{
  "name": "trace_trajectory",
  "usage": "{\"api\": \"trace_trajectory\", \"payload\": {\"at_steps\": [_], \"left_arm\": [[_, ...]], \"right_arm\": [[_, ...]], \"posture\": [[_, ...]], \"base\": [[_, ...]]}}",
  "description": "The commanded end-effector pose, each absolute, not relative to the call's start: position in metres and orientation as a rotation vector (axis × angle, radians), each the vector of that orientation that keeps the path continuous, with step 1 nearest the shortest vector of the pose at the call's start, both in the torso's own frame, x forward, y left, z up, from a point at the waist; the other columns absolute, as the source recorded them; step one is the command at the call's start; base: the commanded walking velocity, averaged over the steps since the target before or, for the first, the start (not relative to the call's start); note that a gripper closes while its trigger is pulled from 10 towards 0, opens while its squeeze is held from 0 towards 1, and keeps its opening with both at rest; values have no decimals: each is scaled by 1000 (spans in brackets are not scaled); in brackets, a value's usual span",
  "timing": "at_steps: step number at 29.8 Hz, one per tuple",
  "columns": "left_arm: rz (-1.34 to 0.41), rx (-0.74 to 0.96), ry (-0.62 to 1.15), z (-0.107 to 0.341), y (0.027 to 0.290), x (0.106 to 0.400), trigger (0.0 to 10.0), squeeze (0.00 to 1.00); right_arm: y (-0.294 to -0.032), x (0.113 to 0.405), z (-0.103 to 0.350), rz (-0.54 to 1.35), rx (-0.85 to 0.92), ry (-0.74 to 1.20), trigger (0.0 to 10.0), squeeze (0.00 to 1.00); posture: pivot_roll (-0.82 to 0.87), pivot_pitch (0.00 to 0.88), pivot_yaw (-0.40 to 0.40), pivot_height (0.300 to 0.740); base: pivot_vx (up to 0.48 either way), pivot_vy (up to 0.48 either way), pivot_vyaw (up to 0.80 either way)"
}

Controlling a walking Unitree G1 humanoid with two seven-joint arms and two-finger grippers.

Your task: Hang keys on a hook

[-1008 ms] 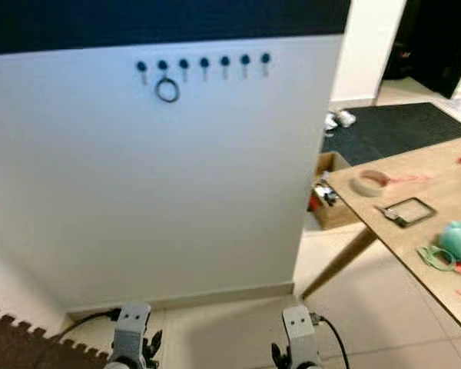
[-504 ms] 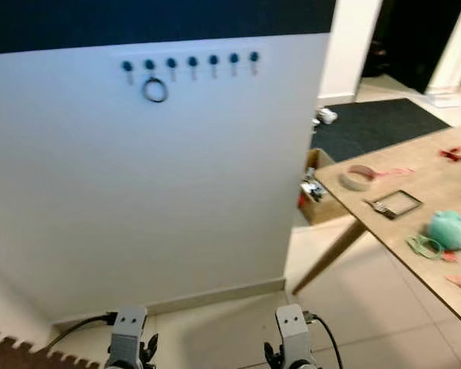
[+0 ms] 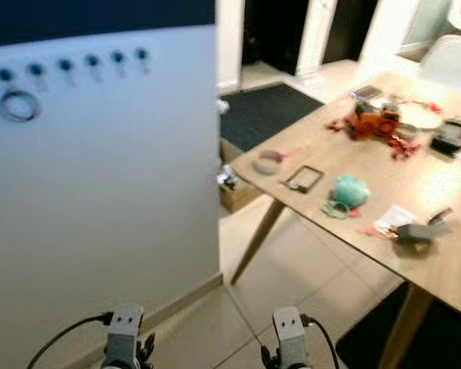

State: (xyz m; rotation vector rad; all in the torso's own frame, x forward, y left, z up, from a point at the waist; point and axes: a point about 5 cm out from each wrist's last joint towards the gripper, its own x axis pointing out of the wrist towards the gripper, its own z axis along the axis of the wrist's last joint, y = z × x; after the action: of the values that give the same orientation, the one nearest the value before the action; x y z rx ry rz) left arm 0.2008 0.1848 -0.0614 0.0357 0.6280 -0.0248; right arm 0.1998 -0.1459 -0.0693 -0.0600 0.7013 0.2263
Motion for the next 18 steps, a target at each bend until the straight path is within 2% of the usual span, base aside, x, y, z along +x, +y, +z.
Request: {"api": "trace_trajectory", "payload": {"at_steps": [1,18], "left_arm": [[-13,41,623,-61,190,200,10000,0],[8,-10,586,-58,193,201,10000,0]], "right_arm": [[-147,198,-71,219,-58,712,10000,0],[-147,199,-70,228,-64,712,10000,0]], "posture": [[57,33,23,740],[56,26,22,740]], "base": [[0,0,-800],[0,0,-800]]}}
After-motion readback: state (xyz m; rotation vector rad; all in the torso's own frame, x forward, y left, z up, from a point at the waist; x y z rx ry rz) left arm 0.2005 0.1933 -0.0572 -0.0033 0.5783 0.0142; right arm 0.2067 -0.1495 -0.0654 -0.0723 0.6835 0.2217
